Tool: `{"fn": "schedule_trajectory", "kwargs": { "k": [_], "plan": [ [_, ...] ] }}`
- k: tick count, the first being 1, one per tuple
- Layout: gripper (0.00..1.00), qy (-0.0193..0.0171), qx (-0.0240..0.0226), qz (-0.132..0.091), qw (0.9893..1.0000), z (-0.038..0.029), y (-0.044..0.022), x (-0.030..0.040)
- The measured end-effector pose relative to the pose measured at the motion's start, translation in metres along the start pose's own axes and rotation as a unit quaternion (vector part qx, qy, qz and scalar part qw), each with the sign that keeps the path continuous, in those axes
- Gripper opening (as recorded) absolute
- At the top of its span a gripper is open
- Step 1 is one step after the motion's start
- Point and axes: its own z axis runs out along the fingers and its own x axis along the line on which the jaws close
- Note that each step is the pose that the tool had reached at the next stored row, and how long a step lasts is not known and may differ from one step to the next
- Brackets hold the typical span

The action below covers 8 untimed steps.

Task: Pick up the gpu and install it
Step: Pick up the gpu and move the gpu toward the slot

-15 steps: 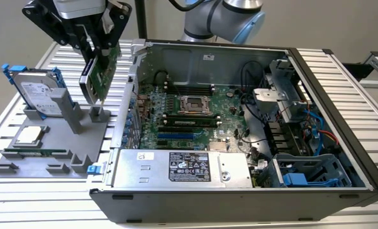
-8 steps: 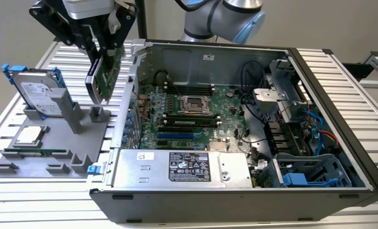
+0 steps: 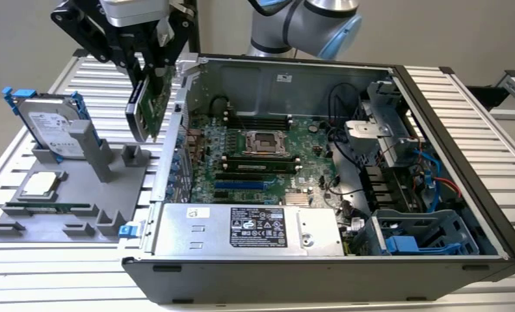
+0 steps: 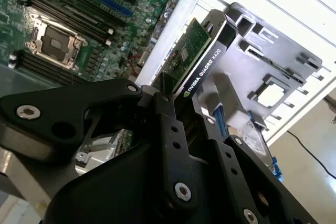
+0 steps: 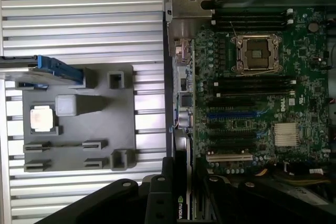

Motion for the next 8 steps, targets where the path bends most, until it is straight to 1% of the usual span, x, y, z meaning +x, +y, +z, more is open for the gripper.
{"fn": "schedule_trajectory", "kwargs": {
  "k": [8],
  "plan": [
    [0.0, 0.0, 0.0, 0.0, 1.0, 0.0004, 0.0005, -0.0095]
  ]
}}
